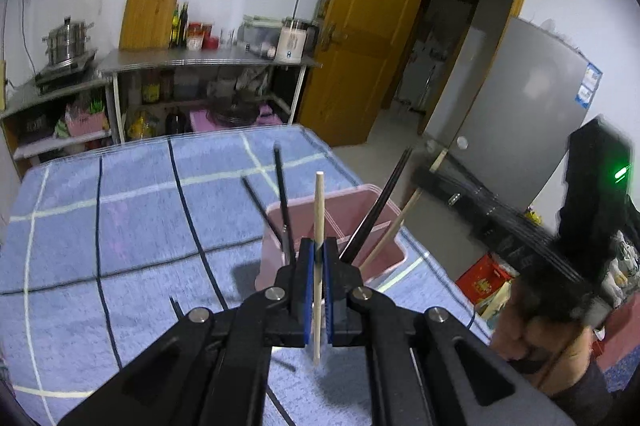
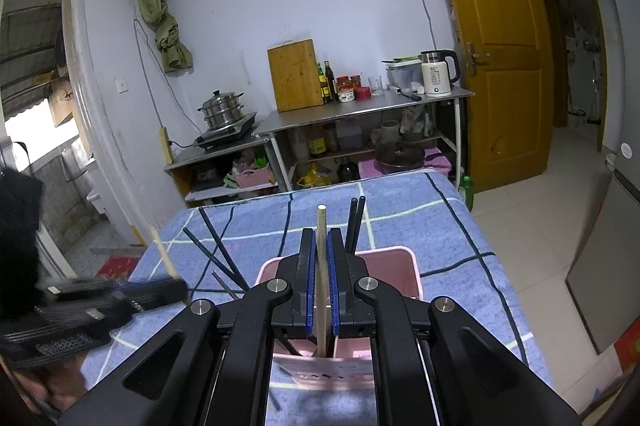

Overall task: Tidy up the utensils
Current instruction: 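Lower both wooden chopsticks into the pink basket and open both tools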

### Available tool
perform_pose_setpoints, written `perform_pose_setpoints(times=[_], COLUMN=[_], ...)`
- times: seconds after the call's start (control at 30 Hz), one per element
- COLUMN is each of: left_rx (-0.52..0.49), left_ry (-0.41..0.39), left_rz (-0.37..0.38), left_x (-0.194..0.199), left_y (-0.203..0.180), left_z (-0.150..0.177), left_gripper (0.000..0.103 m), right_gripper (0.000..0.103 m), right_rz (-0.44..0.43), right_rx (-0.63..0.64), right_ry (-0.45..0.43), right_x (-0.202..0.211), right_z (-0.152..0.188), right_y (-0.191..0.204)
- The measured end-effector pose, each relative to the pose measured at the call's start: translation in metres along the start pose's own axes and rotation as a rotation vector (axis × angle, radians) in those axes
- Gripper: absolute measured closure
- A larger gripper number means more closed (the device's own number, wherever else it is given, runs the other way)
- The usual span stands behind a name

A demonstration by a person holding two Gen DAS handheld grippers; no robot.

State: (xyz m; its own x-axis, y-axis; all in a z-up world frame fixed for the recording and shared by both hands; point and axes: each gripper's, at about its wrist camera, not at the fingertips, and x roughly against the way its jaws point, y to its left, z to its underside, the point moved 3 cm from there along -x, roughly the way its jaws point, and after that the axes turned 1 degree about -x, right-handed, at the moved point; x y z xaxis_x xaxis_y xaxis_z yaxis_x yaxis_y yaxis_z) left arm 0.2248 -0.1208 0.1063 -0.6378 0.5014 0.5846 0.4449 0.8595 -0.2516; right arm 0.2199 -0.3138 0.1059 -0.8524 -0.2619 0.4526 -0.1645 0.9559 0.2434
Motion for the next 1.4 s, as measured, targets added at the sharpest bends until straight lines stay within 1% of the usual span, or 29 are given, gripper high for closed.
perform_pose_setpoints(times=[0.1,0.2,0.33,0.47,0.57,0.77,0.97,1.13,1.27,1.4], left_rx=[-0.017,-0.019,-0.009,0.005,0.014,0.017,0.000,-0.016,-0.012,-0.004], left_ry=[-0.053,-0.096,-0.122,-0.132,-0.123,-0.083,-0.065,-0.040,-0.021,-0.014], left_rz=[0.003,0.003,-0.010,-0.020,-0.025,-0.039,-0.038,-0.052,-0.057,-0.060], left_x=[0.016,0.021,0.013,0.001,-0.011,-0.029,-0.030,-0.035,-0.037,-0.034], left_y=[-0.006,-0.007,-0.005,0.000,0.004,0.009,0.007,0.005,0.008,0.010], left_z=[-0.016,-0.032,-0.046,-0.050,-0.045,-0.024,-0.009,0.002,0.010,0.014], left_gripper=[0.098,0.098,0.098,0.098,0.098,0.098,0.098,0.098,0.098,0.098], right_gripper=[0.097,0.097,0.097,0.097,0.097,0.097,0.097,0.097,0.097,0.096], right_rz=[-0.001,-0.002,-0.005,-0.005,-0.004,-0.004,-0.010,-0.021,-0.020,-0.013], right_rx=[-0.001,-0.002,0.003,0.000,-0.004,-0.015,-0.021,-0.027,-0.021,-0.011], right_ry=[0.000,0.000,-0.004,-0.006,-0.002,0.022,0.057,0.096,0.101,0.088], right_x=[0.001,0.001,0.003,0.003,0.001,-0.008,-0.016,-0.022,-0.018,-0.010], right_z=[0.000,0.000,0.000,0.001,0.003,0.011,0.023,0.035,0.037,0.035], right_y=[0.000,0.000,0.000,0.000,-0.002,-0.003,-0.005,-0.004,-0.002,0.000])
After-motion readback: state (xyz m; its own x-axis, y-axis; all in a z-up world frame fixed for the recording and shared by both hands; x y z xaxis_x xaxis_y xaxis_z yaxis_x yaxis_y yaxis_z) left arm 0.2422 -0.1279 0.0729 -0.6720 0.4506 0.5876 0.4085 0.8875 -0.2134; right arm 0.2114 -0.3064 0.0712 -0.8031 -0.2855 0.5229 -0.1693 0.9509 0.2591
